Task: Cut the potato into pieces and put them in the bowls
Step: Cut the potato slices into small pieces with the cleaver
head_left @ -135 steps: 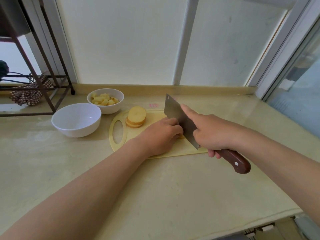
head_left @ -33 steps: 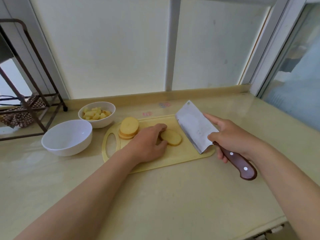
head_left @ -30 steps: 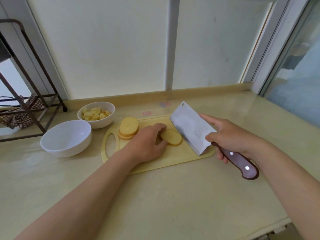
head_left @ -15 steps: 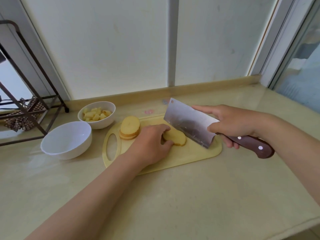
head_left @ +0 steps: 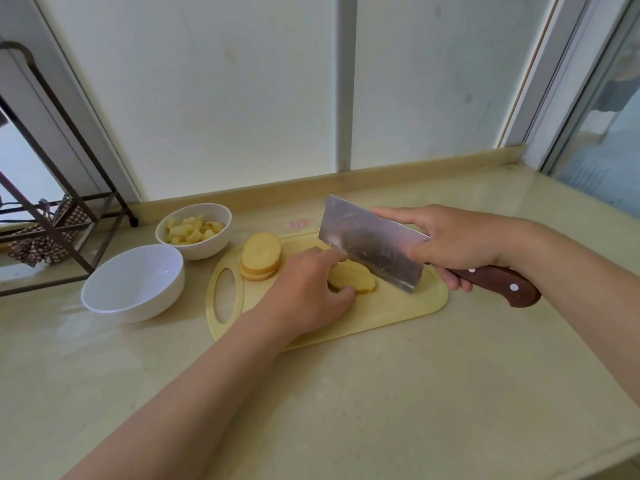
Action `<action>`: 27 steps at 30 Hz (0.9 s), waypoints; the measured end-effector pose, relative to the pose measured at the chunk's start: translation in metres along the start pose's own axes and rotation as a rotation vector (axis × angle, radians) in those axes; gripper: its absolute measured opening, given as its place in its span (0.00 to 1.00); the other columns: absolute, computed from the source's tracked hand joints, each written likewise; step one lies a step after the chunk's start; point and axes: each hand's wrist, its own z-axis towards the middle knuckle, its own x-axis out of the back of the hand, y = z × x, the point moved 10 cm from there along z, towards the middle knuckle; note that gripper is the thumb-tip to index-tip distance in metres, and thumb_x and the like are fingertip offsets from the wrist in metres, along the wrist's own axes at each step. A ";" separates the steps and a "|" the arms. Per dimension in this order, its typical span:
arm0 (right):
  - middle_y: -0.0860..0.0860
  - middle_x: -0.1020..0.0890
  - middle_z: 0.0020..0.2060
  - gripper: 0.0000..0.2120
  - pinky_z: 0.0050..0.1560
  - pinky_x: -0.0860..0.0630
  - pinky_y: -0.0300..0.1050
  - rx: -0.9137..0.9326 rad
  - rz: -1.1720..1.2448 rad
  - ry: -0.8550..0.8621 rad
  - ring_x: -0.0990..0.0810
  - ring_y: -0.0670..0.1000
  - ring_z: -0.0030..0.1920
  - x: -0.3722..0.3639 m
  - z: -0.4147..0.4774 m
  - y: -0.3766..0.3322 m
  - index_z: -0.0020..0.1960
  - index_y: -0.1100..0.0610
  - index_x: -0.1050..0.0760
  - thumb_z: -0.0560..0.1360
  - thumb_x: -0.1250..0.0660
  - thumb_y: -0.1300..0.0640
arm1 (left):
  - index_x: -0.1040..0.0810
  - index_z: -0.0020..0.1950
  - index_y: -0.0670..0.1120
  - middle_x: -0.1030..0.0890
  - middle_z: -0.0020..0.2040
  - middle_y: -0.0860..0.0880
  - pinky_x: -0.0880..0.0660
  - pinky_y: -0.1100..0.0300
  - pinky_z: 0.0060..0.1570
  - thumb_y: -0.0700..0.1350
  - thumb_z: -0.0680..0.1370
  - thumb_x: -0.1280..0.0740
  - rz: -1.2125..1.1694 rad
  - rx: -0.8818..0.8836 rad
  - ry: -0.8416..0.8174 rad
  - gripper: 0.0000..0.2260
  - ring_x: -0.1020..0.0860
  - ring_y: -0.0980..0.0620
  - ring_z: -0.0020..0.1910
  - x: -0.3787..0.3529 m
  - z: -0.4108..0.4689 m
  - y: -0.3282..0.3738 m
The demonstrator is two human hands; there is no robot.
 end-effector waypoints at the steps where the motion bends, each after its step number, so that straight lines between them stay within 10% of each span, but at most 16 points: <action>1: 0.60 0.19 0.27 0.43 0.30 0.21 0.45 -0.002 -0.003 0.002 0.20 0.57 0.25 0.000 0.000 -0.001 0.77 0.22 0.52 0.79 0.46 0.65 | 0.26 0.69 0.49 0.23 0.56 0.49 0.29 0.60 0.54 0.52 0.74 0.29 0.004 0.011 -0.003 0.24 0.25 0.50 0.53 -0.001 -0.001 0.001; 11: 0.49 0.26 0.32 0.42 0.27 0.22 0.44 -0.062 0.093 0.098 0.21 0.49 0.21 -0.012 -0.039 -0.004 0.82 0.31 0.52 0.80 0.49 0.68 | 0.32 0.75 0.52 0.23 0.64 0.51 0.29 0.60 0.62 0.52 0.74 0.30 -0.005 0.061 -0.120 0.30 0.25 0.51 0.61 -0.005 0.000 0.003; 27: 0.58 0.17 0.43 0.42 0.29 0.20 0.45 -0.110 0.146 0.165 0.17 0.53 0.26 -0.032 -0.034 -0.017 0.82 0.32 0.56 0.79 0.48 0.65 | 0.23 0.66 0.48 0.22 0.64 0.48 0.29 0.56 0.61 0.55 0.76 0.31 0.085 0.149 -0.033 0.21 0.27 0.48 0.64 -0.006 -0.008 0.011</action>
